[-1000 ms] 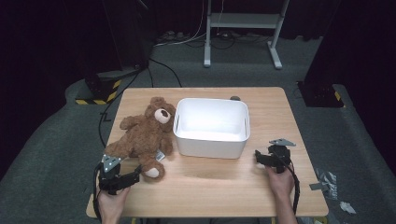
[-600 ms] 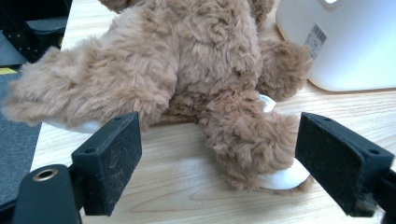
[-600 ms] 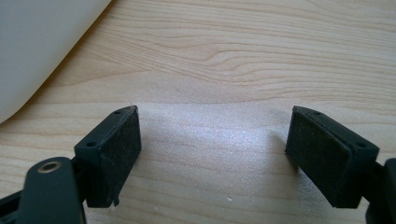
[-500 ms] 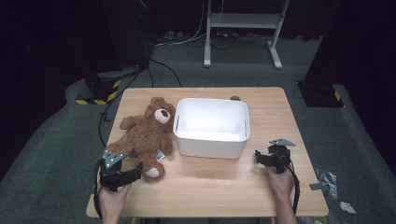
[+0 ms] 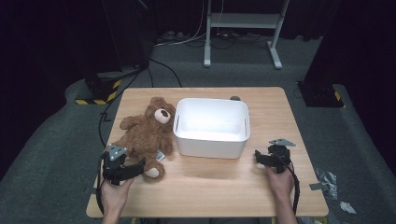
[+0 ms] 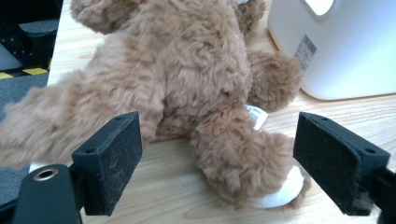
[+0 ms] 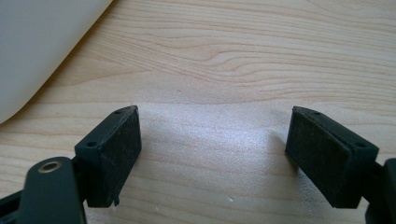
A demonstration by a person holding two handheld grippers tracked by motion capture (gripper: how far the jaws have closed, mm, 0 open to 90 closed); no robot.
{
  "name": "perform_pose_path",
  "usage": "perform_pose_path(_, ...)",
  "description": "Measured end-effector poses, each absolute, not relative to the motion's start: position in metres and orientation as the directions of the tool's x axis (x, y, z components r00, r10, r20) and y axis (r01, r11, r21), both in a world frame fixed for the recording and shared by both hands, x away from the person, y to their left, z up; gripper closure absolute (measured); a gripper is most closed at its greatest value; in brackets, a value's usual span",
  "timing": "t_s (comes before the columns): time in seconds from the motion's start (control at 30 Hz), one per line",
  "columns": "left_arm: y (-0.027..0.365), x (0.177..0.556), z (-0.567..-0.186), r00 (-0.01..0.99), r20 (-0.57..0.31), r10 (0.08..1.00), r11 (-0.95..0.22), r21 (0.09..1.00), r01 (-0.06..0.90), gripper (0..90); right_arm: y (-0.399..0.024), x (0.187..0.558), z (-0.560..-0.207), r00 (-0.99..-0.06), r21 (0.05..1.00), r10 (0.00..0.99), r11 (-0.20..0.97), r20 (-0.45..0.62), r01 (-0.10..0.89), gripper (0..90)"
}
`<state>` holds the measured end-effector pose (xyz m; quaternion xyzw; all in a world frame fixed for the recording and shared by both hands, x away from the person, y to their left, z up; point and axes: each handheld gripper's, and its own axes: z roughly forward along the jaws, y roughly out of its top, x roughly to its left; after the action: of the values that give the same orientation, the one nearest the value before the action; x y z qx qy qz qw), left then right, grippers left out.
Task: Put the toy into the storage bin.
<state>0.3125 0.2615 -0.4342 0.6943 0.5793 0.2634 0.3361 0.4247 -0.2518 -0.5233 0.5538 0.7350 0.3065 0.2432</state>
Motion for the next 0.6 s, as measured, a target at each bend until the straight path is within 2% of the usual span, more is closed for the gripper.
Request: perform_pose_path(0.6,0.252,0.333,-0.427,0.215,-0.004,0.977,-0.136,0.761,0.634,15.3,-0.252,0.425,-0.523,-0.270,0.721,0.963,0.202,-0.021,0.663,17.6)
